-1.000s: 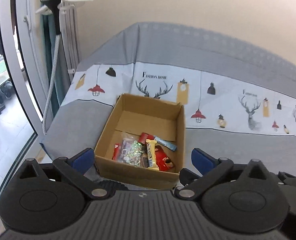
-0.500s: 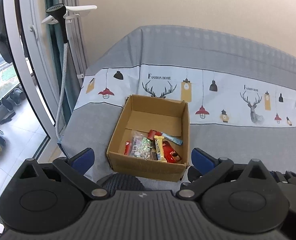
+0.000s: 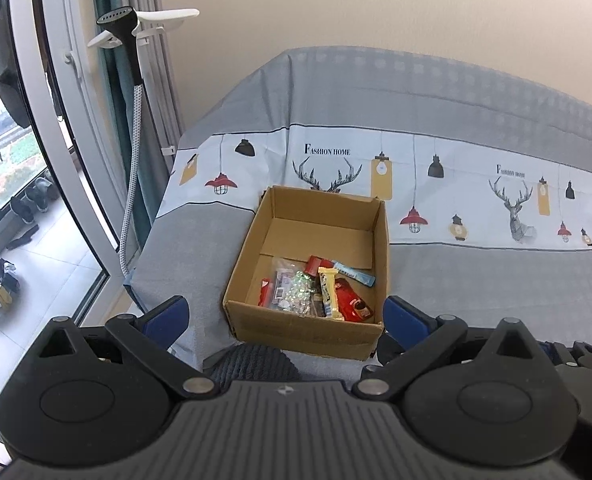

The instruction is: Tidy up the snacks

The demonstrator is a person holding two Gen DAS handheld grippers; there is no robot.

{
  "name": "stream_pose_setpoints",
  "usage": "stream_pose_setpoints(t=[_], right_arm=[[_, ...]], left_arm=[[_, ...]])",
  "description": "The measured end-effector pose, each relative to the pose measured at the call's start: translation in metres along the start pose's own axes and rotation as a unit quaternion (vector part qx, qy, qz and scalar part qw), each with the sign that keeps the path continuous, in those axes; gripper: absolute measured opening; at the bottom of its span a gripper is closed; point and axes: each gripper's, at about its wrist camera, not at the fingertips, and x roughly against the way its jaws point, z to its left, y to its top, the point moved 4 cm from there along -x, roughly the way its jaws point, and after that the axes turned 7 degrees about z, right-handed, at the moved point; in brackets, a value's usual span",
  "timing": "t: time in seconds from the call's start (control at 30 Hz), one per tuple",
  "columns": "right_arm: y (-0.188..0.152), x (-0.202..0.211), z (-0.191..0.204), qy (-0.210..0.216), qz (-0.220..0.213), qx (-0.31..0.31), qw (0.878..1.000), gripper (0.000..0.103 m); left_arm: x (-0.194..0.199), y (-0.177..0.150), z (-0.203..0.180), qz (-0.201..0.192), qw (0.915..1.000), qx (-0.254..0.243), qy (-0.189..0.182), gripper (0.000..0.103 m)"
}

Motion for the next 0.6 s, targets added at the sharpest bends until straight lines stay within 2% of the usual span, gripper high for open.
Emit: stream_pose_setpoints(t=[0.6], right_arm=[[-0.0019,-0.0041,0.0007,0.001,0.006,0.001,1.000,0.102]], left_arm=[[-0.0036,-0.0011,-0.0006,0.008,1.0000,-0.003,0.004,0.103]])
